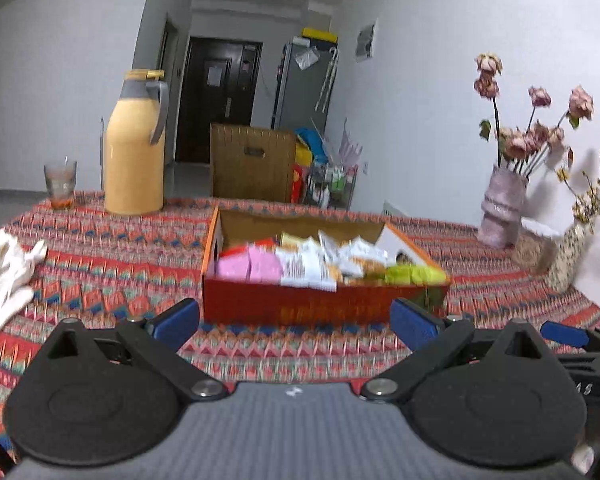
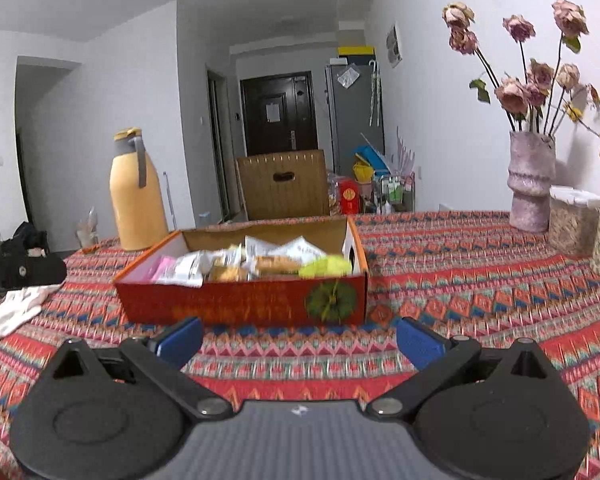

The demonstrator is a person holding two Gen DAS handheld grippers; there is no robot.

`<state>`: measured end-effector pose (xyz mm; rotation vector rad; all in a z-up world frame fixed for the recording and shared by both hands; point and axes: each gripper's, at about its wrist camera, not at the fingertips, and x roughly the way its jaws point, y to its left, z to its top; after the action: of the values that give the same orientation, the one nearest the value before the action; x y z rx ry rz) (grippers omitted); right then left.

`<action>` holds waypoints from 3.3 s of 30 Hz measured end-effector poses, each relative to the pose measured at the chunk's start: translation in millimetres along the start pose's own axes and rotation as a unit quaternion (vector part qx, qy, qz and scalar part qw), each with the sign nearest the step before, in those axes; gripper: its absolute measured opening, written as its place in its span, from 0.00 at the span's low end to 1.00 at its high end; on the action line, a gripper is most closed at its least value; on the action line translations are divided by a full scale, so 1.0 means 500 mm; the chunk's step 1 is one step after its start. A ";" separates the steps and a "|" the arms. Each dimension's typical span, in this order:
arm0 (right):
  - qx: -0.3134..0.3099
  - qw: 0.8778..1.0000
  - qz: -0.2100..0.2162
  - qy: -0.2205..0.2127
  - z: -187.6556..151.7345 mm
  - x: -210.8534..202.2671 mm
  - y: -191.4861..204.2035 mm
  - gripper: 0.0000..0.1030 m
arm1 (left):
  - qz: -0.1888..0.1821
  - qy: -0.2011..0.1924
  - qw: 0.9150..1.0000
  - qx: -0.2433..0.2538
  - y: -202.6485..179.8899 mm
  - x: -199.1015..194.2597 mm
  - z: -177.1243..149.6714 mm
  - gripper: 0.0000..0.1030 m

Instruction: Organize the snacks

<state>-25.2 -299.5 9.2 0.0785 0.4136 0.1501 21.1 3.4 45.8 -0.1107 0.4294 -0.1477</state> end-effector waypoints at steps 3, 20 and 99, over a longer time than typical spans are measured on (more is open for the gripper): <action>0.005 1.000 0.003 0.013 -0.026 -0.018 0.001 1.00 | -0.005 0.021 1.000 0.003 0.007 -0.010 -0.034 1.00; 0.016 0.998 -0.004 0.066 -0.108 -0.035 0.001 1.00 | -0.011 0.083 0.996 0.002 0.023 -0.017 -0.128 1.00; 0.012 0.997 -0.004 0.071 -0.108 -0.028 0.007 1.00 | -0.018 0.089 0.996 -0.001 0.018 -0.014 -0.140 1.00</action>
<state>-60.1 -295.8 -34.4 0.0896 0.5570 0.1443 -13.8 8.3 -16.0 -0.1076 0.6055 -0.1938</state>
